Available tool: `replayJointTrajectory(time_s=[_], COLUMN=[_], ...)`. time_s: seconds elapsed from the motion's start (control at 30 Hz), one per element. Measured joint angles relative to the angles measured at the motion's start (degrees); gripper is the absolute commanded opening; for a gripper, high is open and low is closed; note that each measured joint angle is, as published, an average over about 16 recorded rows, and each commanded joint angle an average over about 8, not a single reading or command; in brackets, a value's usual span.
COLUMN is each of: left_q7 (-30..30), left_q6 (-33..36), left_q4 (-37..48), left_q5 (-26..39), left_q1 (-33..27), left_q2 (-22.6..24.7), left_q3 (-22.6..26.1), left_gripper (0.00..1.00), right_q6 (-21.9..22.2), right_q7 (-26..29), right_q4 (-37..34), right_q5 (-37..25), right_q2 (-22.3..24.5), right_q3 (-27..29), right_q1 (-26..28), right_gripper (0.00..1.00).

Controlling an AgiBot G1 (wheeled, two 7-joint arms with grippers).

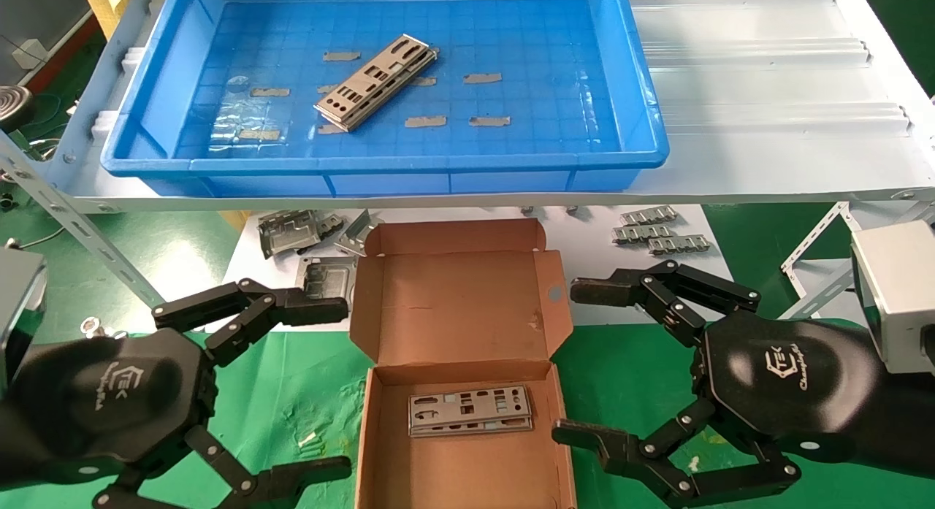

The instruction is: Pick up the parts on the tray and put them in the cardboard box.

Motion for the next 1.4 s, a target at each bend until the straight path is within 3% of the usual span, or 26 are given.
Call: replayJointTrajectory(time_s=[1.4], left_q7=[0.0], left_q6=[0.0], left_q4=[0.0], left_q5=[0.0], left_q1=[0.0], left_q2=[0.0], left_q3=[0.0], left_gripper=[1.0], right_q6=[0.0], right_q7=[0.0], right_q4=[0.0], right_q5=[0.0], right_q2=[0.0], right_q3=[0.0], right_q1=[0.0], right_gripper=[0.0])
